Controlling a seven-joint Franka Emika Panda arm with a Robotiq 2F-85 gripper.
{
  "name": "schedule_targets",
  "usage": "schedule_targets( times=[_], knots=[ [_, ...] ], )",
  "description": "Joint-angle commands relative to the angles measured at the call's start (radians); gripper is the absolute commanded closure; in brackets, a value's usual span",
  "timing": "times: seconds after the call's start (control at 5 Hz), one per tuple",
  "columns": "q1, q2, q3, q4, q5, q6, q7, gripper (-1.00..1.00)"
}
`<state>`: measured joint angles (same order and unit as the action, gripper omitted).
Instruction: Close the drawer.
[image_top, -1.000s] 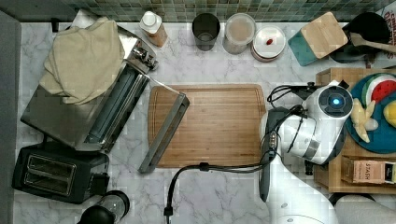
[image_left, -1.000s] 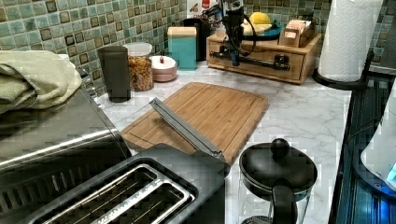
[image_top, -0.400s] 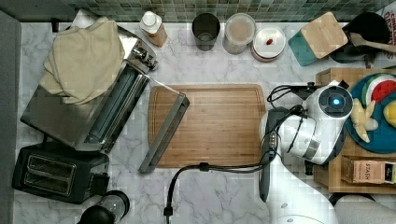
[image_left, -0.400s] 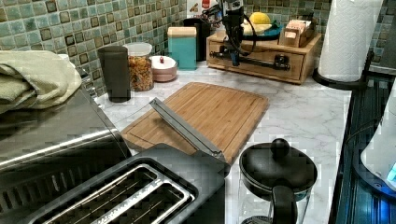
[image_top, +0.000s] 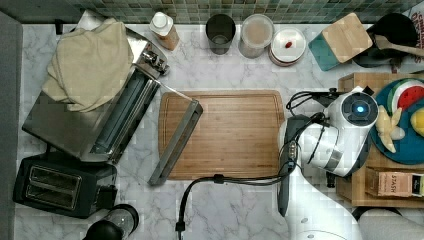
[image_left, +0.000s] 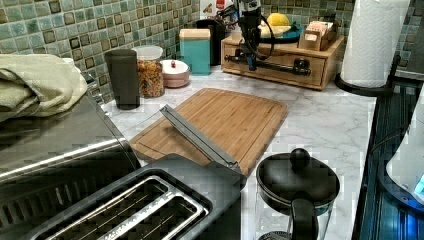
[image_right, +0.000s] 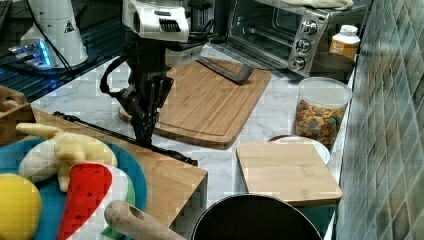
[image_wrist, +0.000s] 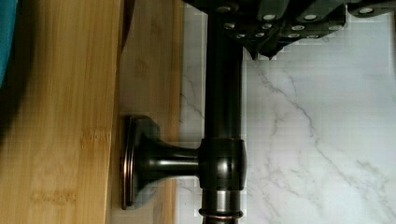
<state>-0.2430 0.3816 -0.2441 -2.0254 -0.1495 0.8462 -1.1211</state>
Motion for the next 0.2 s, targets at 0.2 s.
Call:
schedule_targets(
  times=[0.2],
  knots=[
    [-0.124, -0.057, -0.116, 0.133, -0.006, 0.004, -0.048, 1.0]
  ],
)
